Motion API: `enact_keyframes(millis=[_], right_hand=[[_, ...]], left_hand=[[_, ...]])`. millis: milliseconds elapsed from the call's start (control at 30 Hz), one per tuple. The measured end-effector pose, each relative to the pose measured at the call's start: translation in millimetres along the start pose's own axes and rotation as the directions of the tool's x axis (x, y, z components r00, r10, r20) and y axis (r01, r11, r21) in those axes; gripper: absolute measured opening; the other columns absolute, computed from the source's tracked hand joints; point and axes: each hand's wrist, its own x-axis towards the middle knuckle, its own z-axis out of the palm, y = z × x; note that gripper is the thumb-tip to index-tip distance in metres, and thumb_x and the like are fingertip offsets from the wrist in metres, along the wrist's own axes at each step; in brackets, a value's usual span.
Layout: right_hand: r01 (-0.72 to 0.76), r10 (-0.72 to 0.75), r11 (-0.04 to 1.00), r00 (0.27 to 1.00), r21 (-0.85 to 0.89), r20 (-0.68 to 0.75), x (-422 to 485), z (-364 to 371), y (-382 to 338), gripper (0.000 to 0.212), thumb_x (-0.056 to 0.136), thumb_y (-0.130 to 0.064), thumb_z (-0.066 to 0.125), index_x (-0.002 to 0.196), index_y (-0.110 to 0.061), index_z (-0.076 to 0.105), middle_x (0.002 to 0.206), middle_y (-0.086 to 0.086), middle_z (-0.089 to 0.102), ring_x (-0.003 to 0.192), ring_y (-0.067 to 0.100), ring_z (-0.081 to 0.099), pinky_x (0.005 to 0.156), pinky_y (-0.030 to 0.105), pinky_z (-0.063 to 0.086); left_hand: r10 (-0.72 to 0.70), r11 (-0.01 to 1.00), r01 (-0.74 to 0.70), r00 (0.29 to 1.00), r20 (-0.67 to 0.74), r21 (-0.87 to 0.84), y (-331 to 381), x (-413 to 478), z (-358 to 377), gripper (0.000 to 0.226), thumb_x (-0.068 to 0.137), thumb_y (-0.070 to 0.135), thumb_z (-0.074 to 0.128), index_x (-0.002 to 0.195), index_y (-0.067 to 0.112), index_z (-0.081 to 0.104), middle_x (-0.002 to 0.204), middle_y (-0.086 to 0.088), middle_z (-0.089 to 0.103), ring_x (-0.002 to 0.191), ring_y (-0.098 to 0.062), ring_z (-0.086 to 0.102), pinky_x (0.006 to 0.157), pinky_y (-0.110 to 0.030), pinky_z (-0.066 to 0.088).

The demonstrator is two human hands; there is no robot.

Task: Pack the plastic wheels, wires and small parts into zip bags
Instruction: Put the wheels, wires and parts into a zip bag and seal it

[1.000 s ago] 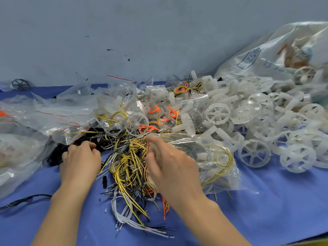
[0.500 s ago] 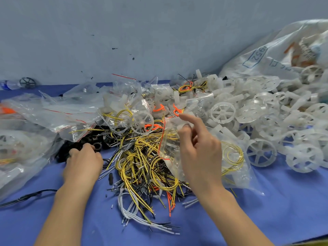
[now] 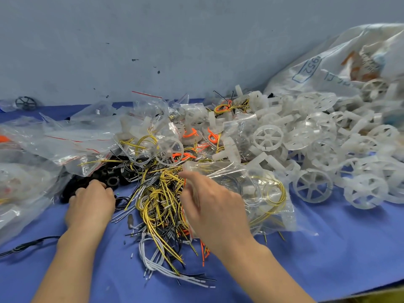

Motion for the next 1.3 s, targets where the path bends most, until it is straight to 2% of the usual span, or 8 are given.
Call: enact_keyframes(millis=[200, 400, 633, 733, 833, 933, 1200, 1300], right_hand=[[-0.008, 0.008, 0.999, 1.0, 0.038, -0.004, 0, 0, 2, 0.03, 0.096, -0.032, 0.044, 0.12, -0.032, 0.061, 0.089, -0.011, 0.07, 0.071, 0.014, 0.066, 0.053, 0.032, 0.046], [-0.156, 0.192, 0.952, 0.974, 0.264, -0.119, 11, -5, 13, 0.031, 0.093, -0.036, 0.042, 0.121, -0.037, 0.056, 0.055, -0.014, 0.046, 0.056, 0.01, 0.05, 0.055, 0.031, 0.029], [-0.206, 0.284, 0.907, 0.943, 0.367, -0.173, 16, -12, 23, 0.024, 0.097, -0.026, 0.048, 0.118, -0.033, 0.058, 0.057, -0.009, 0.047, 0.052, 0.012, 0.045, 0.052, 0.031, 0.029], [-0.205, 0.281, 0.909, 0.945, 0.362, -0.168, 15, -11, 22, 0.024, 0.097, -0.025, 0.049, 0.118, -0.033, 0.057, 0.057, -0.01, 0.046, 0.053, 0.011, 0.045, 0.053, 0.03, 0.03], [-0.202, 0.28, 0.915, 0.941, 0.35, -0.188, 15, -11, 18, 0.025, 0.095, -0.027, 0.049, 0.117, -0.033, 0.058, 0.061, -0.011, 0.047, 0.058, 0.01, 0.048, 0.053, 0.025, 0.033], [-0.186, 0.263, 0.929, 0.94, 0.32, -0.219, 14, -11, 14, 0.026, 0.093, -0.029, 0.048, 0.118, -0.032, 0.058, 0.065, -0.016, 0.046, 0.061, 0.008, 0.047, 0.055, 0.023, 0.033], [-0.106, 0.149, 0.978, 0.957, 0.178, -0.25, 10, -17, 3, 0.032, 0.088, -0.03, 0.055, 0.119, -0.033, 0.061, 0.078, -0.02, 0.052, 0.071, 0.008, 0.051, 0.056, 0.022, 0.028], [-0.088, 0.134, 0.978, 0.96, 0.19, -0.244, 10, -17, 4, 0.033, 0.088, -0.03, 0.053, 0.12, -0.032, 0.061, 0.078, -0.021, 0.05, 0.068, 0.004, 0.046, 0.056, 0.019, 0.032]], left_hand=[[0.011, 1.0, -0.011, 1.0, 0.012, -0.004, -2, 10, 1, 0.026, 0.093, 0.024, 0.053, 0.083, 0.004, 0.067, 0.091, -0.023, 0.063, 0.088, -0.039, 0.055, 0.077, -0.042, 0.048], [0.014, 1.0, -0.014, 1.0, -0.002, -0.026, -3, 13, 0, 0.038, 0.087, 0.023, 0.059, 0.055, 0.004, 0.052, 0.057, -0.014, 0.051, 0.061, -0.031, 0.05, 0.056, -0.032, 0.039], [0.114, 0.98, -0.137, 0.982, -0.153, -0.148, 10, -3, -16, 0.024, 0.086, 0.017, 0.056, 0.066, 0.005, 0.06, 0.073, -0.02, 0.065, 0.071, -0.038, 0.058, 0.066, -0.039, 0.048], [0.262, 0.827, -0.294, 0.956, -0.135, -0.479, 35, -23, -49, 0.011, 0.09, 0.021, 0.059, 0.092, 0.02, 0.07, 0.089, 0.0, 0.072, 0.085, -0.022, 0.067, 0.073, -0.031, 0.049], [0.538, 0.584, -0.268, 0.835, 0.118, -0.766, 64, -64, -76, 0.016, 0.093, 0.02, 0.06, 0.099, 0.029, 0.072, 0.086, 0.008, 0.075, 0.075, -0.005, 0.071, 0.064, -0.014, 0.054], [0.669, 0.594, -0.263, 0.686, 0.286, -0.761, 90, -95, -68, 0.017, 0.094, 0.018, 0.059, 0.102, 0.025, 0.073, 0.083, 0.001, 0.075, 0.07, -0.008, 0.068, 0.067, -0.017, 0.055], [0.833, 0.52, -0.581, 0.508, 0.22, -0.627, 119, -107, -38, 0.03, 0.087, 0.001, 0.053, 0.07, 0.022, 0.064, 0.063, 0.009, 0.066, 0.056, 0.005, 0.051, 0.054, -0.016, 0.045], [0.853, 0.478, -0.539, 0.473, 0.22, -0.694, 121, -109, -34, 0.026, 0.087, -0.002, 0.05, 0.073, 0.015, 0.063, 0.062, 0.007, 0.062, 0.058, 0.001, 0.051, 0.057, -0.024, 0.048]])
